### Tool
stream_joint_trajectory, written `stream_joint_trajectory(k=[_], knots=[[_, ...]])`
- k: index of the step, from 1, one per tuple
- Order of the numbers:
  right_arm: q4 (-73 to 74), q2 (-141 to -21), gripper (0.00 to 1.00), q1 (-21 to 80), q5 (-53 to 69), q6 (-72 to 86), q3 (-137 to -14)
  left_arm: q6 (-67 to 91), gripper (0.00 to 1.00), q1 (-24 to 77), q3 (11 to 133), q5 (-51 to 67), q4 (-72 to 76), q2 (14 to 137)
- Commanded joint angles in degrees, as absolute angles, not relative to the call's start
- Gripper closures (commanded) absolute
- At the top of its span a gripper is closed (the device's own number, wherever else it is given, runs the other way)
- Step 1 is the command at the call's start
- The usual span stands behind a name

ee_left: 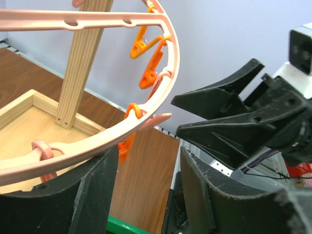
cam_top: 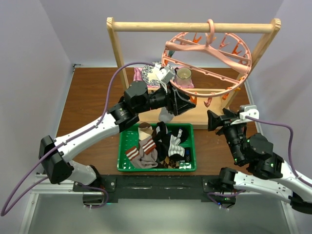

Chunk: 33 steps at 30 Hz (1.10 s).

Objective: Clip the socks to the hanger
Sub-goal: Open the clamp at the hanger.

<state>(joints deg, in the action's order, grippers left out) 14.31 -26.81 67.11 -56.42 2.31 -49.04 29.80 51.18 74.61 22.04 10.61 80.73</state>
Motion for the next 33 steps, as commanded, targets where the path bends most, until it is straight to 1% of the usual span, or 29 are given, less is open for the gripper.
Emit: stream_joint_trajectory(k=[1,6,16,24,33], knots=[[11.9,-27.0,0.34,67.1,-54.8,0.4,-49.1,27.6,0.38,51.8,78.5,17.8,10.2,81.4],[11.2,-28.4,0.34,67.1,-53.8,0.8,-48.4,27.1,0.35,51.9,79.5,16.3,9.3,81.7],[9.3,-29.8,0.34,67.1,-52.4,1.0,-47.6,27.1,0.34,52.3,78.4,14.9,8.2,81.4],[9.2,-29.8,0.34,67.1,-51.8,1.0,-47.5,26.4,0.31,52.3,76.0,12.5,6.9,79.7],[9.6,-30.2,0.35,67.1,-51.3,1.6,-47.5,26.1,0.31,52.3,75.8,11.7,7.7,79.5]])
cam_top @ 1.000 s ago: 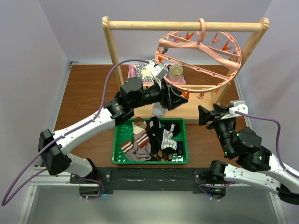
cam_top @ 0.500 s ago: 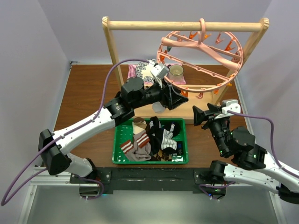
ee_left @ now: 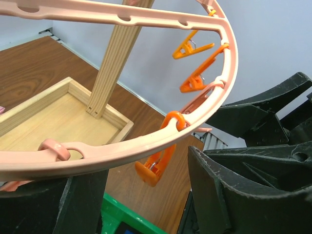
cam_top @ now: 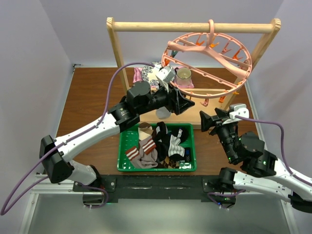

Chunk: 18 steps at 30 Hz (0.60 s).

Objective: Clip the socks to the hanger
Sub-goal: Open the clamp at the hanger.

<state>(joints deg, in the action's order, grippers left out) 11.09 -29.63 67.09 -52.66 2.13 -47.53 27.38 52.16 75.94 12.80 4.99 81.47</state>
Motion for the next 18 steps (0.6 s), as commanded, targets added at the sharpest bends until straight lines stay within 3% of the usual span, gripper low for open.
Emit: stream_joint_trajectory(k=[1,12,18], knots=[[9.8,-30.3,0.35,67.1,-51.2,1.6,-47.6,26.1,0.31,52.3,75.9,11.6,7.7,79.6],[10.9,-30.1,0.36,67.1,-50.5,3.0,-47.6,26.3,0.32,52.3,76.6,10.8,8.6,80.4],[11.1,-30.6,0.37,67.1,-50.1,3.4,-48.0,26.4,0.42,52.3,78.7,10.8,8.7,81.7]])
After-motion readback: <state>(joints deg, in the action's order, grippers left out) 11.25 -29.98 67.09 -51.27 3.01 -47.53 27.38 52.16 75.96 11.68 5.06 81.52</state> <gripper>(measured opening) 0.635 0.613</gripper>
